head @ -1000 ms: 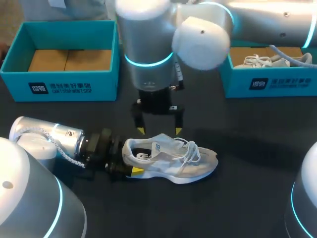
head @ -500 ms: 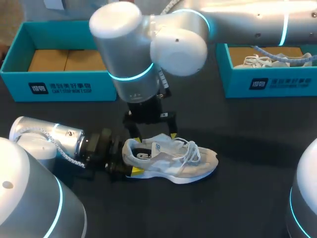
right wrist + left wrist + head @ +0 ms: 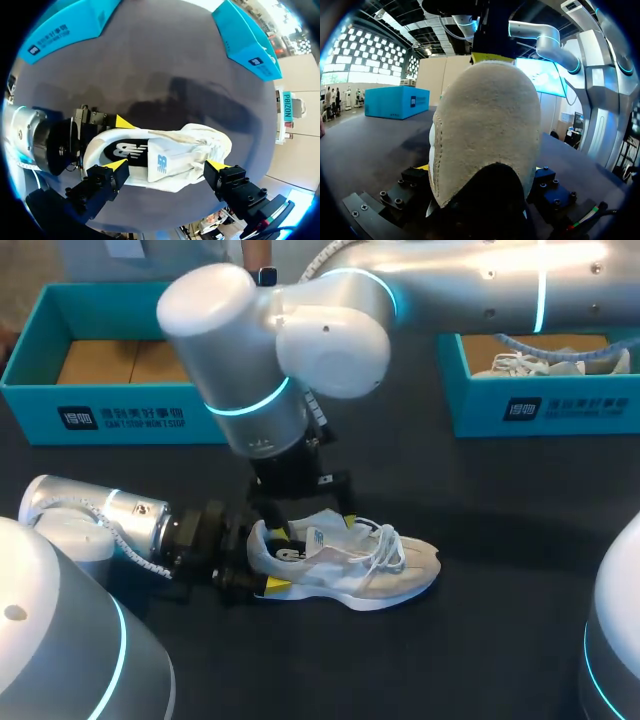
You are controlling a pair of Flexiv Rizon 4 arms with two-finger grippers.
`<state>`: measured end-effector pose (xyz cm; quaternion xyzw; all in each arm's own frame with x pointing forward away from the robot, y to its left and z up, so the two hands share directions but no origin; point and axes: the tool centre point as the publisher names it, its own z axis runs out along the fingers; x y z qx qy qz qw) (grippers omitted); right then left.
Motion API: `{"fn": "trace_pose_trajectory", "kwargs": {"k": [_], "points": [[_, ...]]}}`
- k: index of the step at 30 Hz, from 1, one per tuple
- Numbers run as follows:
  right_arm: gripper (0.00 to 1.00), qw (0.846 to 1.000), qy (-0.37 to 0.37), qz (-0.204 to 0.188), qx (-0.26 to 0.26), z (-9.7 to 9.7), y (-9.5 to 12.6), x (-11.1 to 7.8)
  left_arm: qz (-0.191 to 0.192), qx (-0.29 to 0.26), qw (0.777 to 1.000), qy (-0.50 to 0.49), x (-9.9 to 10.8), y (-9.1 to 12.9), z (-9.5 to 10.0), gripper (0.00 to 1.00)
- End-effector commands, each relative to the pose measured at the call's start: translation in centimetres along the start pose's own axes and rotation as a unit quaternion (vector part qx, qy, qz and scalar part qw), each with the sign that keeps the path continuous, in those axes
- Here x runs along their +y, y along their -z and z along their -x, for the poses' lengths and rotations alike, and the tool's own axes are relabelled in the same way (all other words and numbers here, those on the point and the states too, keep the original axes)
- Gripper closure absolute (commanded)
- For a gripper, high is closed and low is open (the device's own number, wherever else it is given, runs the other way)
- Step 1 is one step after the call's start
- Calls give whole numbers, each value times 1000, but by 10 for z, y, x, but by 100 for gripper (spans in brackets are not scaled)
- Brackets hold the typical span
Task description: Take the shoe out of the shoebox, open the shoe tongue, remove and reinsert the insole, then place the shoe into the shoebox
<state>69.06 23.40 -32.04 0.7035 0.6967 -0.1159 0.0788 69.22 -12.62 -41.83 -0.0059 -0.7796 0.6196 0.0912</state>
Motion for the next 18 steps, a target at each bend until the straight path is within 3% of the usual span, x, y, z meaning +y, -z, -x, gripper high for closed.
{"fn": "trace_pose_trajectory", "kwargs": {"k": [1, 18], "points": [[0, 982, -186, 4, -11, -6, -8, -7, 1, 0, 1000, 0, 3, 0, 1, 100], [0, 976, -215, 13, -18, 6, -20, -7, 1, 0, 1000, 0, 3, 0, 1, 100]]}}
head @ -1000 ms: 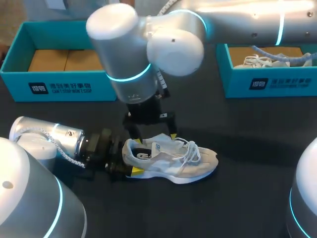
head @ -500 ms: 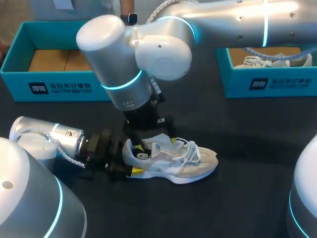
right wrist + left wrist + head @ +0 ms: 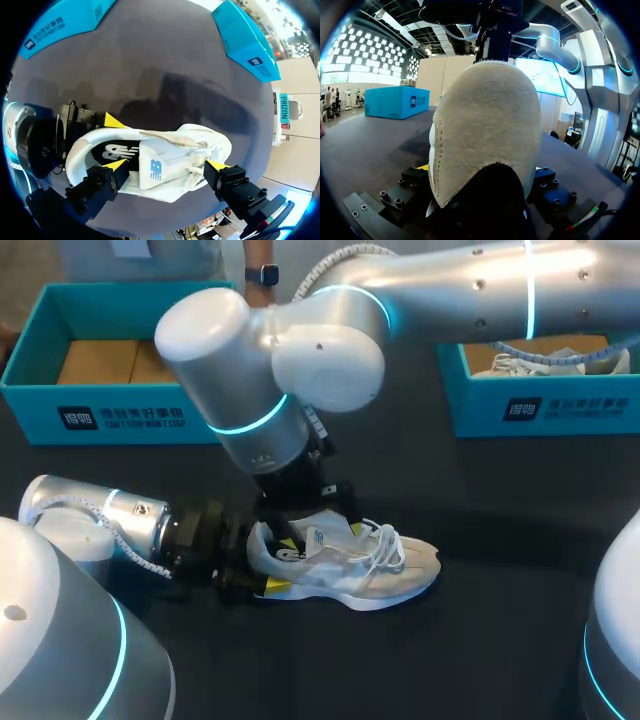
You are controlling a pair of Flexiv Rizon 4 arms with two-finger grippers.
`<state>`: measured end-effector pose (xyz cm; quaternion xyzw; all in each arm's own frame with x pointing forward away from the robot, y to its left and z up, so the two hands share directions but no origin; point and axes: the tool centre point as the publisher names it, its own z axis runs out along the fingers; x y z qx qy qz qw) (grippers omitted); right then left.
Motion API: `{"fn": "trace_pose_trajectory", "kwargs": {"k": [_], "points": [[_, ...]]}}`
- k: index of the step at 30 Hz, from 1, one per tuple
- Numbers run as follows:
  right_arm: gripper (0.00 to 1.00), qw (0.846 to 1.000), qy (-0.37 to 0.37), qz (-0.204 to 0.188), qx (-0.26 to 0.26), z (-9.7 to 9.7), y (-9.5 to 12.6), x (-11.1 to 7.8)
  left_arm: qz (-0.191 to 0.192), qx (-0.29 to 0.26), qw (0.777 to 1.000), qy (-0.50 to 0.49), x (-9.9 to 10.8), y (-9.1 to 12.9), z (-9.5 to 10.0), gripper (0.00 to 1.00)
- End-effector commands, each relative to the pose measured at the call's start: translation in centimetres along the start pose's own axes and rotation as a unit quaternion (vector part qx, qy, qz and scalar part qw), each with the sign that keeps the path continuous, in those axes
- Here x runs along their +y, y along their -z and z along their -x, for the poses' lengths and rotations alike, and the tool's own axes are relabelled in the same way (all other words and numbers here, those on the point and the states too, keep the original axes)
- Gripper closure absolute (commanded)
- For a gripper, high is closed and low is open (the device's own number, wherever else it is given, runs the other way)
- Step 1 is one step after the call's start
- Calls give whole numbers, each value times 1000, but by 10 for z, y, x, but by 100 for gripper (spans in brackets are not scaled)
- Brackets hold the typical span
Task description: Take the shoe out of the shoebox, open the shoe tongue, remove and reinsert the insole, then place the shoe into the shoebox
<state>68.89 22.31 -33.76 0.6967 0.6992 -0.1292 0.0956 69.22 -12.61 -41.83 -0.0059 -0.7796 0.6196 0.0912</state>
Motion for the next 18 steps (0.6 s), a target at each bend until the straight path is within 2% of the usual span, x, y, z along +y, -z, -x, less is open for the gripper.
{"fn": "trace_pose_trajectory", "kwargs": {"k": [1, 2, 5, 12, 18], "points": [[0, 975, -220, 5, 2, 0, -1, -6, 0, 0, 1000, 0, 3, 0, 1, 100], [0, 975, -221, 6, 2, 1, -1, -6, 0, 0, 1000, 0, 3, 0, 1, 100], [11, 973, -232, 12, -7, 7, -8, 0, 0, 0, 1000, 0, 3, 0, 1, 100], [17, 970, -242, 13, -13, 17, -11, 1, 0, 0, 1000, 0, 3, 0, 1, 100], [35, 969, -248, 14, -6, 23, -11, 0, 0, 0, 1000, 0, 3, 0, 1, 100]]}}
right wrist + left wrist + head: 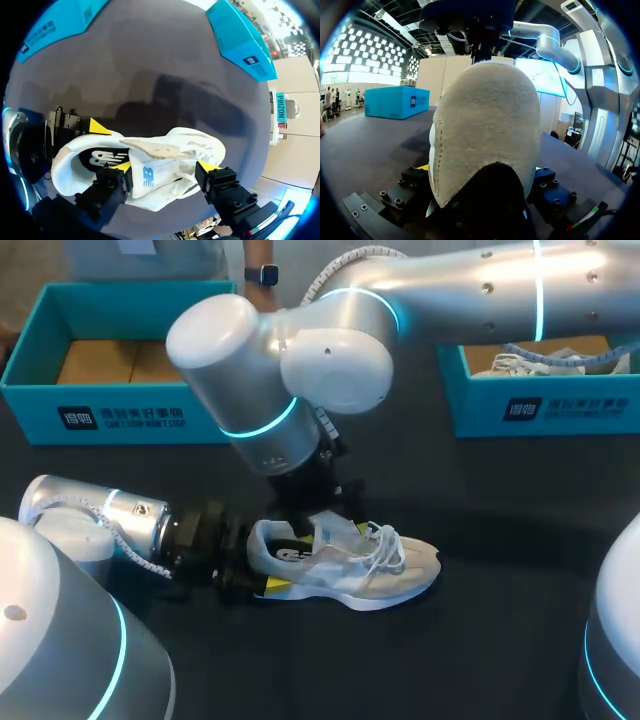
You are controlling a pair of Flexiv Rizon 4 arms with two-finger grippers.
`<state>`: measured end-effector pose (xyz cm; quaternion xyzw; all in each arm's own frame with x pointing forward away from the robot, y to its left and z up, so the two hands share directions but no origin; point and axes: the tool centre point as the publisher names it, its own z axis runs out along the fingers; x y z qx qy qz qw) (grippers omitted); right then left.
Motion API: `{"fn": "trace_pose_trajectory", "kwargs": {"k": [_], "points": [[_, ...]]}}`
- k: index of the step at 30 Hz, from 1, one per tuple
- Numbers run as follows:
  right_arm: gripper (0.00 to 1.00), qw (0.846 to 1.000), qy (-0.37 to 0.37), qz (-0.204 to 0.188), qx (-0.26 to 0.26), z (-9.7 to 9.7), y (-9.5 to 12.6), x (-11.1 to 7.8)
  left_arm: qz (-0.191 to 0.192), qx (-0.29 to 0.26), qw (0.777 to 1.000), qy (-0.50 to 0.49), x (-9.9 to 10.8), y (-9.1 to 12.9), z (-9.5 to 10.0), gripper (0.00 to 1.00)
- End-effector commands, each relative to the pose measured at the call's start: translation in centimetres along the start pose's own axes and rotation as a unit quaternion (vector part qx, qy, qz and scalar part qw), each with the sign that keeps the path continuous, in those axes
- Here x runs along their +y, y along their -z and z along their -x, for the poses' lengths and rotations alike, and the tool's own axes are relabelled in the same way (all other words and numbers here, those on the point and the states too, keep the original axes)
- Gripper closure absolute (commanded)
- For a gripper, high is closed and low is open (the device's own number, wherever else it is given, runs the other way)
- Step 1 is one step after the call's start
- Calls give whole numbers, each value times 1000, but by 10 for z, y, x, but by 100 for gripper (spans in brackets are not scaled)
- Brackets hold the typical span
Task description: Take the shoe out of the shoebox, open the shoe tongue, remove and reinsert the insole, then place the shoe into the shoebox
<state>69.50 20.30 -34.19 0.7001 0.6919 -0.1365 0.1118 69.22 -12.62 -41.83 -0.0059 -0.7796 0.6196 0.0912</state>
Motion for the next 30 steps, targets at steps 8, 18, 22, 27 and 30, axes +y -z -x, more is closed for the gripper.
{"fn": "trace_pose_trajectory", "kwargs": {"k": [8, 18, 22, 27, 30], "points": [[53, 970, -244, -2, 27, 12, 5, -9, 1, 0, 1000, 0, 3, 0, 2, 100], [60, 970, -230, -18, 75, 20, 2, -9, 1, 0, 1000, 0, 3, 0, 2, 100], [62, 970, -224, -28, 95, 18, -5, -7, 1, 0, 1000, 0, 3, 0, 2, 100], [64, 969, -217, -40, 108, 14, -10, -5, 1, 0, 1000, 0, 3, 0, 2, 100], [63, 969, -215, -42, 110, 12, -11, -5, 1, 0, 1000, 0, 3, 0, 2, 100]]}}
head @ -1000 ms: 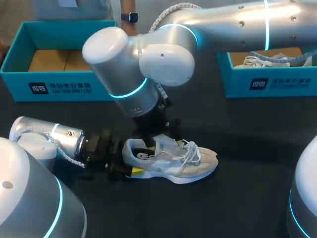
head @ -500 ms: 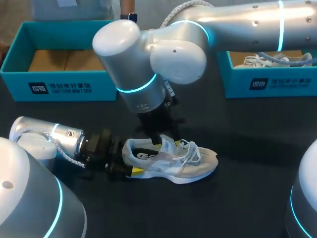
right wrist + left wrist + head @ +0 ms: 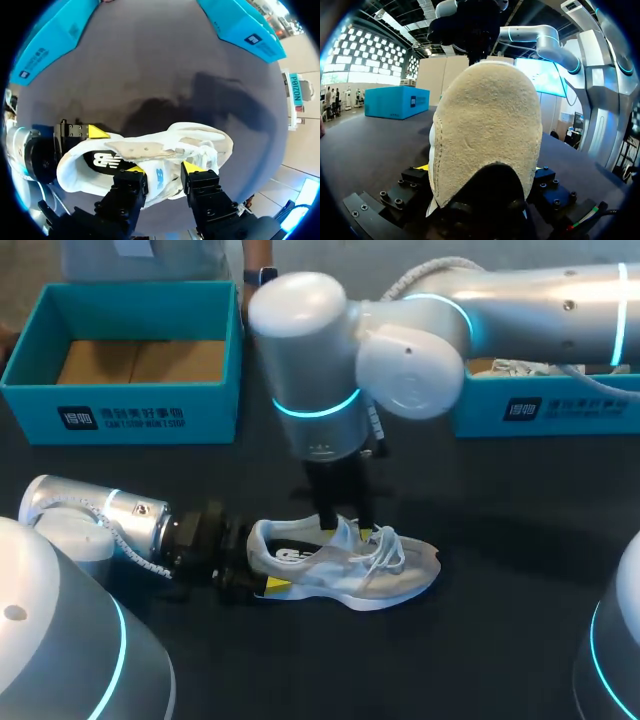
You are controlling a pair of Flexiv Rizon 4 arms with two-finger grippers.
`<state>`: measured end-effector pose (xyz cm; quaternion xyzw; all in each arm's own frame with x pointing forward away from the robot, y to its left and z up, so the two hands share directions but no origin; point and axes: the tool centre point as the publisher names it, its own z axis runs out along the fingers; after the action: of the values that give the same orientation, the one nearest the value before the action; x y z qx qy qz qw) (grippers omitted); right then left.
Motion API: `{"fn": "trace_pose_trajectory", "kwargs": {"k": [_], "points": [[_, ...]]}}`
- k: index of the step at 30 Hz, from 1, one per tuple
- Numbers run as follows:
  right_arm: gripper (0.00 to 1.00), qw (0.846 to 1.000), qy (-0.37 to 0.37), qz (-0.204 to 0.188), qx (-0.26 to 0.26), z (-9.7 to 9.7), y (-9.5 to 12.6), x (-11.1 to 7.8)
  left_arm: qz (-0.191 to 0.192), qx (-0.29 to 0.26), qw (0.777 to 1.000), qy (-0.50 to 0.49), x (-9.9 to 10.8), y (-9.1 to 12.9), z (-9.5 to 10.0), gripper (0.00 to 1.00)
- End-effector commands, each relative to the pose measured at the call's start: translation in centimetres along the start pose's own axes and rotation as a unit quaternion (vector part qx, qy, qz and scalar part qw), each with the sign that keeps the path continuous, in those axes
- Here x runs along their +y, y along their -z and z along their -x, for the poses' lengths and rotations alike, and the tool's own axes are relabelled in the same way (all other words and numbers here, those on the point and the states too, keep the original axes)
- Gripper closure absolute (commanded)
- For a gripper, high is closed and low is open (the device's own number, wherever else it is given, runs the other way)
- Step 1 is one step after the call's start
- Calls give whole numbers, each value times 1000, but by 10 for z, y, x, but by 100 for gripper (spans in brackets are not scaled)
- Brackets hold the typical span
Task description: Take the shoe out of the shoebox, open the shoe tongue, remove and reinsert the insole, then place the shoe into the shoebox
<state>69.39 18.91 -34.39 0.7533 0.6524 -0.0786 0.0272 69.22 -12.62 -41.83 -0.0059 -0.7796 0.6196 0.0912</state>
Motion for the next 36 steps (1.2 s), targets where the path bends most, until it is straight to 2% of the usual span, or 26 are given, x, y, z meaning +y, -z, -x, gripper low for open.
{"fn": "trace_pose_trajectory", "kwargs": {"k": [1, 3, 7, 16, 22, 30, 36], "points": [[64, 988, -157, 2, 15, 1, -5, -4, 0, 0, 1000, 0, 3, 0, 1, 100], [66, 988, -155, 1, 15, -1, -3, -3, 0, 0, 1000, 0, 3, 0, 1, 100], [100, 988, -155, 1, 12, -1, 3, -4, 0, 0, 1000, 0, 3, 0, 1, 100], [100, 986, -162, -18, 26, 10, 16, -9, 0, 0, 1000, 0, 3, 0, 1, 100], [100, 985, -155, -28, 70, 34, 15, -10, 0, 0, 1000, 0, 3, 0, 1, 100], [100, 980, -149, -11, 131, 71, 10, -10, 0, 0, 1000, 0, 3, 0, 1, 100], [100, 976, -145, -5, 161, 88, 7, -7, 0, 0, 1000, 0, 3, 0, 1, 100]]}}
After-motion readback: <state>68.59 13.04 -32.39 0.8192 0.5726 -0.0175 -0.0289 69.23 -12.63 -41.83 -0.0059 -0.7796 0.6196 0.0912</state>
